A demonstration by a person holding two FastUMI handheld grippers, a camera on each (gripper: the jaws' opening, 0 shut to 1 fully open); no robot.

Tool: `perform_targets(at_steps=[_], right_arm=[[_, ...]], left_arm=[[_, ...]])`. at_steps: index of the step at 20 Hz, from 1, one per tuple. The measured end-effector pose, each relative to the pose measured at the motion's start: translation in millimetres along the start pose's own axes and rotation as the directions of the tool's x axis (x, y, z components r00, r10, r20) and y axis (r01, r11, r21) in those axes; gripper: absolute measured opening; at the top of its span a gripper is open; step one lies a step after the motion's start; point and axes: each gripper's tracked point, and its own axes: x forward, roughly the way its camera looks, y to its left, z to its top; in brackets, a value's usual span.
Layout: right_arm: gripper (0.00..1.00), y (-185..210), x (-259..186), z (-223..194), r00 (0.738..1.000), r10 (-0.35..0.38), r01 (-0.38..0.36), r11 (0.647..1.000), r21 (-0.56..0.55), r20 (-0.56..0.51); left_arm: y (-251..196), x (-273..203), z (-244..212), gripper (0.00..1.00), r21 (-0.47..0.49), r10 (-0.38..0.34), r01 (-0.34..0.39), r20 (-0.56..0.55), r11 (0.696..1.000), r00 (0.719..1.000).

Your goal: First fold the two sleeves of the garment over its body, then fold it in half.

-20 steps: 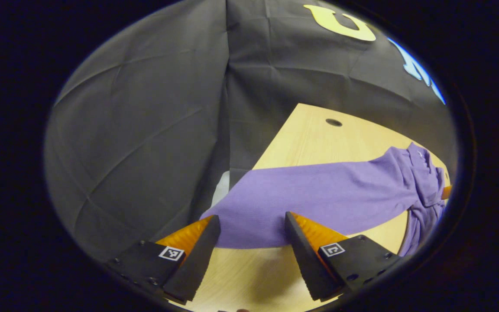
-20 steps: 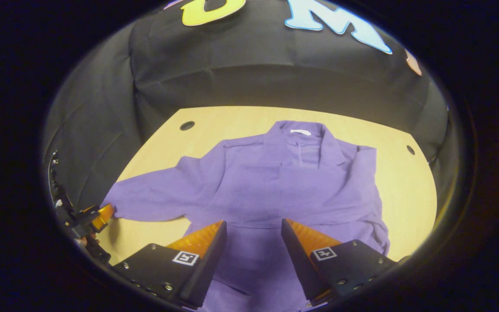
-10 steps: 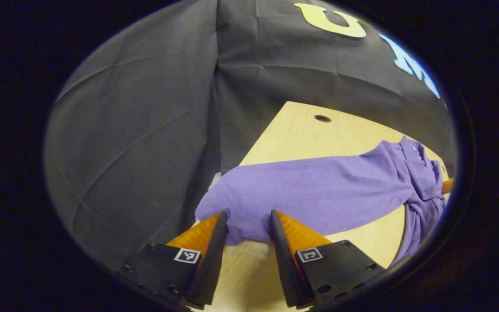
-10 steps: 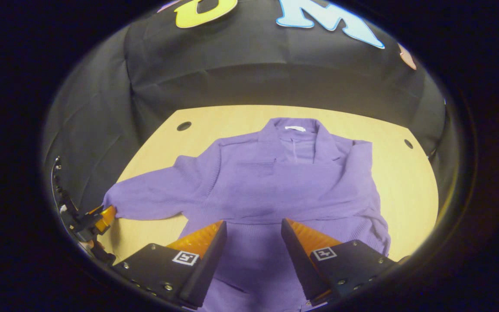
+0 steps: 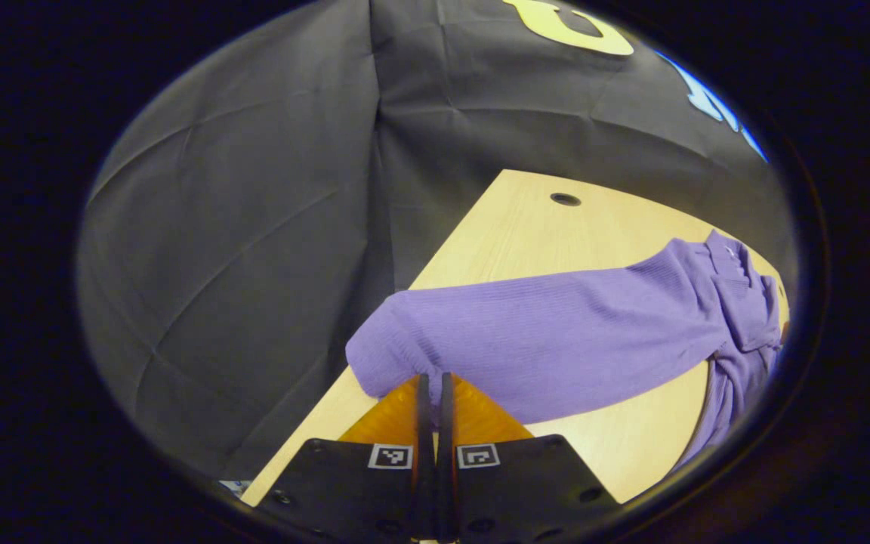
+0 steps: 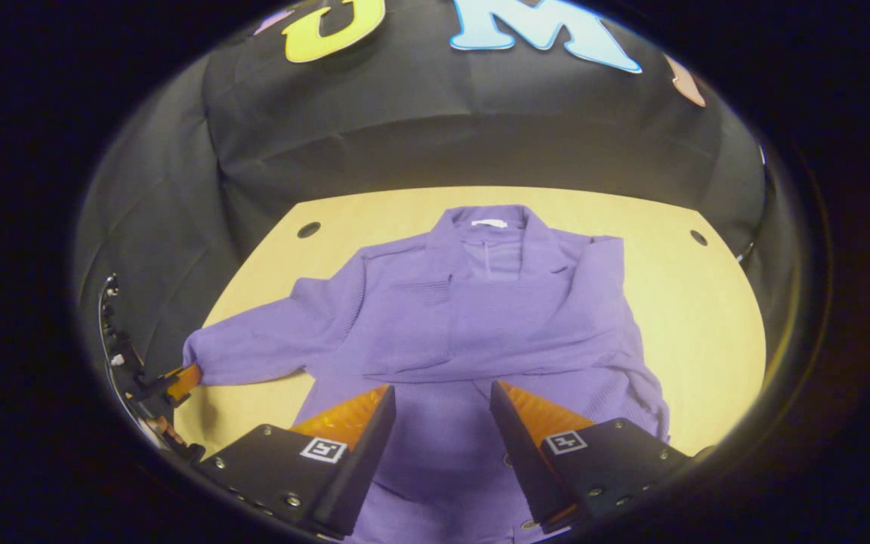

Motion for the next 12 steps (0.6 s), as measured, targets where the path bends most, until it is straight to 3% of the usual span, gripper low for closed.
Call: perform_targets(at_steps=[6,12], right_arm=[[0.8,-23.7,-8.7,-4.9,1.0,-0.002,0.002,0.999,0.043,0.016],[0.8,-59.3,-25.1,-13.2,0.999,-0.011,0.007,0.994,0.108,0.037]], left_arm=[[-34.3,-29.1,53.6,0.07,-0.01,-0.043,0.044,0.087,0.999,0.995],[-135.0,-58.8,109.1,0.07,0.043,-0.161,0.156,0.175,0.987,0.971]])
